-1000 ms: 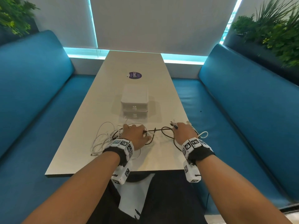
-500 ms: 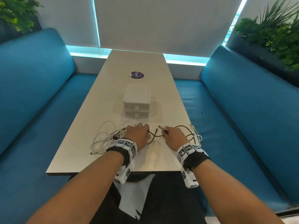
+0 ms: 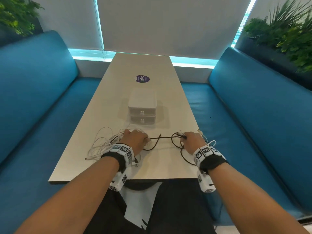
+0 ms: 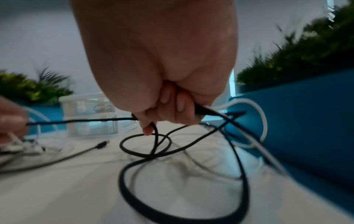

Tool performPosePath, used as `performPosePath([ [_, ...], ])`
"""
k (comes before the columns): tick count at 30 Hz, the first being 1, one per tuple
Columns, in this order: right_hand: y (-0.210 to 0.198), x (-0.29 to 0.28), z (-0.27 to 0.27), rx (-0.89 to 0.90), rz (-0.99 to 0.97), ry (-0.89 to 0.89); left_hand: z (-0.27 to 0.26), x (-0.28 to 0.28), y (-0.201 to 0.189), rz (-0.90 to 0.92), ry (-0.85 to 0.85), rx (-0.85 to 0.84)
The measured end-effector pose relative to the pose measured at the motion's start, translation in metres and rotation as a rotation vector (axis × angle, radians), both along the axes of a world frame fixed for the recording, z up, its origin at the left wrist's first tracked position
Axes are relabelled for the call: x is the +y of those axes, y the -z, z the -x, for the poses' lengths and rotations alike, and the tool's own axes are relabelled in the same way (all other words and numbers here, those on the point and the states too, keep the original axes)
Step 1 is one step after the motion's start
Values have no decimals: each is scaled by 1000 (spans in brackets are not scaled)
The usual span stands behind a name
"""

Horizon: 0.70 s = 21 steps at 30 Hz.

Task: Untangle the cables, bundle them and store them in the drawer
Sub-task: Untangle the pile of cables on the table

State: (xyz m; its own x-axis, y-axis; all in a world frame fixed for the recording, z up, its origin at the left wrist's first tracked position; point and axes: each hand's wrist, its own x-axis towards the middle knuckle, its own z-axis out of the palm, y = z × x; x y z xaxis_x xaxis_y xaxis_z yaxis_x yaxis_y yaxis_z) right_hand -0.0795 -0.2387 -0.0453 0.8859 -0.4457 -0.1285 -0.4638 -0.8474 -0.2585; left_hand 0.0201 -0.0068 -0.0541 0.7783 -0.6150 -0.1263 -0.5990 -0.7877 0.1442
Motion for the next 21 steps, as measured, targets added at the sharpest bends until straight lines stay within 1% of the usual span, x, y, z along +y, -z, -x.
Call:
performPosePath([
  [2,-2,1,1,-9,45,-7,3,-4,1,-22,26,1],
  [4,-4,9,-2,-68,78,-10,9,-13,2,-41,21,-35],
  [6,-4,19,-5,-140,31,-7,14,-18,4,-51,18,-73],
  [9,-2,32,-9,-210,-92,-37,18,-20,5,-82,20,-114],
  [12,4,39,-11,-278,-136,-132,18,-21,3,-108,21,-103],
  [15,9,45,-8,-263,-154,-280,20,-22,3,-99,61,-82],
  [18,12,47,-9,-265,-166,-298,22,-22,6,-46,114,-66],
  [21,15,47,-10,-246,-179,-331,23,-22,8,-36,153,-45],
])
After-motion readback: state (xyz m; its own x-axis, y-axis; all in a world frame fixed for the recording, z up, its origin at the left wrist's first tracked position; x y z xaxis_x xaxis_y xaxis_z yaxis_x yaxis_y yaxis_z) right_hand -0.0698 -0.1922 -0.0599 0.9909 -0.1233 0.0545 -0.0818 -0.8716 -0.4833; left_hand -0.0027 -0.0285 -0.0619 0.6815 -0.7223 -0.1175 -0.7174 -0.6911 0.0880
